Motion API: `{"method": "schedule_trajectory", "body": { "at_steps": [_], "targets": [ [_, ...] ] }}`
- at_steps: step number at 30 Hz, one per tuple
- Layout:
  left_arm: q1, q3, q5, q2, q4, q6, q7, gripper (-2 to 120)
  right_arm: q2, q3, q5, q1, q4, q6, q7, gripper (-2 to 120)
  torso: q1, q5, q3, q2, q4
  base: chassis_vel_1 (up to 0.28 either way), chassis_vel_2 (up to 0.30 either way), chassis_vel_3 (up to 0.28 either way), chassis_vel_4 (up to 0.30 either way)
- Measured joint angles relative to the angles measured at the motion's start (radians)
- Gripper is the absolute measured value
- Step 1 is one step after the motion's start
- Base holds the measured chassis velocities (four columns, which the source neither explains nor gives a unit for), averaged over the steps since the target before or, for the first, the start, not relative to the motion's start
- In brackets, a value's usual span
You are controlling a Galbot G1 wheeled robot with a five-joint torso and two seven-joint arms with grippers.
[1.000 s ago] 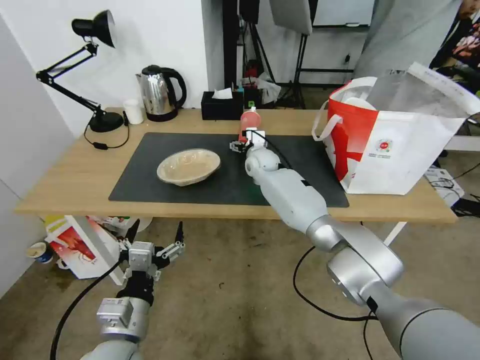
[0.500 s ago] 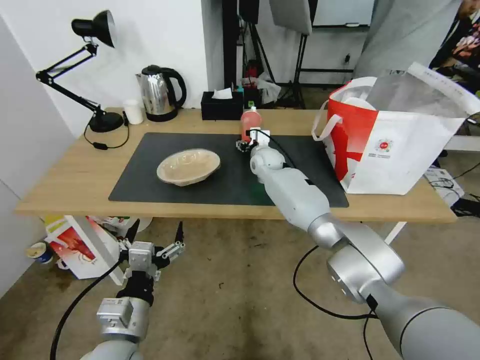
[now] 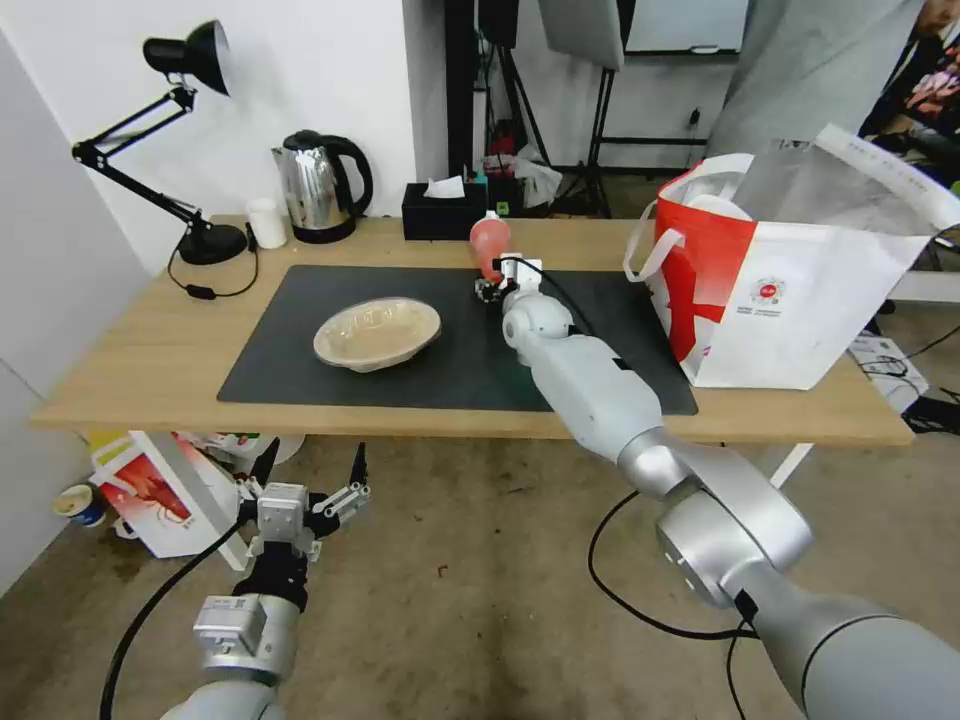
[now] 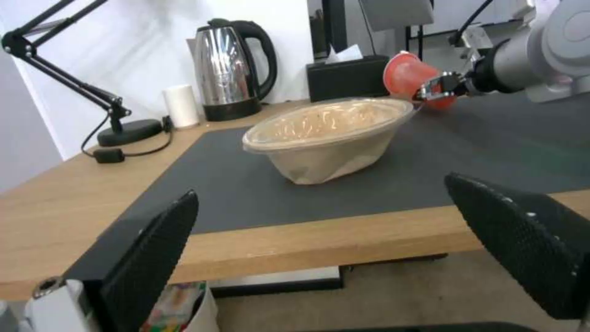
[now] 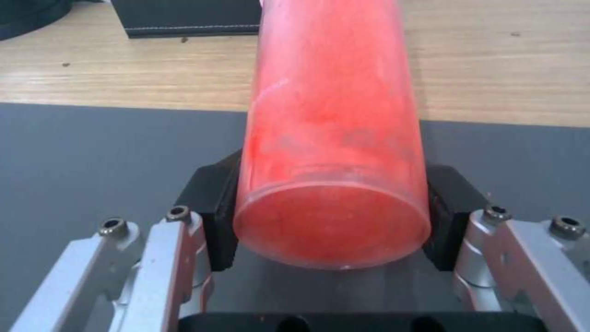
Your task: Pick up the trash from the table and place it into the takeout bag.
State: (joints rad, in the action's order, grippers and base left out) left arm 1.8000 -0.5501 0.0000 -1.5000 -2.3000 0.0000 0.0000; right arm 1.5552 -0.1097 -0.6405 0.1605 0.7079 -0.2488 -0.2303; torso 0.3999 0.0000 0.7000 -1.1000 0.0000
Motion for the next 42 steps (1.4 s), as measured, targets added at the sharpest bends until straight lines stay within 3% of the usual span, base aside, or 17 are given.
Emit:
{"method": "schedule_trajectory", "body": {
  "at_steps": [10, 18, 31, 42],
  "targets": [
    [0.000, 0.000, 0.000, 0.000, 0.000, 0.000, 0.000, 100, -0.027, -0.019, 0.023, 0.000, 0.055, 0.009, 0.003, 52, 0.000, 0.0000, 0.000, 0.000, 0.0001, 0.000, 0.000, 0.000, 0.000],
    [0.000, 0.000, 0.000, 0.000, 0.000, 0.000, 0.000, 100, -0.157, -0.108, -0.026, 0.036, 0.278, -0.003, -0.016, 52, 0.000, 0.0001, 0.000, 0.000, -0.0002, 0.000, 0.000, 0.000, 0.000],
    [0.000, 0.000, 0.000, 0.000, 0.000, 0.000, 0.000, 100, -0.279, -0.141, -0.027, 0.082, 0.474, 0.003, -0.029, 52, 0.000, 0.0001, 0.000, 0.000, -0.0001, 0.000, 0.000, 0.000, 0.000],
    [0.000, 0.000, 0.000, 0.000, 0.000, 0.000, 0.000, 100, -0.447, -0.144, -0.056, 0.111, 0.759, 0.021, -0.030, 52, 0.000, 0.0000, 0.000, 0.000, 0.0001, 0.000, 0.000, 0.000, 0.000]
  ]
}}
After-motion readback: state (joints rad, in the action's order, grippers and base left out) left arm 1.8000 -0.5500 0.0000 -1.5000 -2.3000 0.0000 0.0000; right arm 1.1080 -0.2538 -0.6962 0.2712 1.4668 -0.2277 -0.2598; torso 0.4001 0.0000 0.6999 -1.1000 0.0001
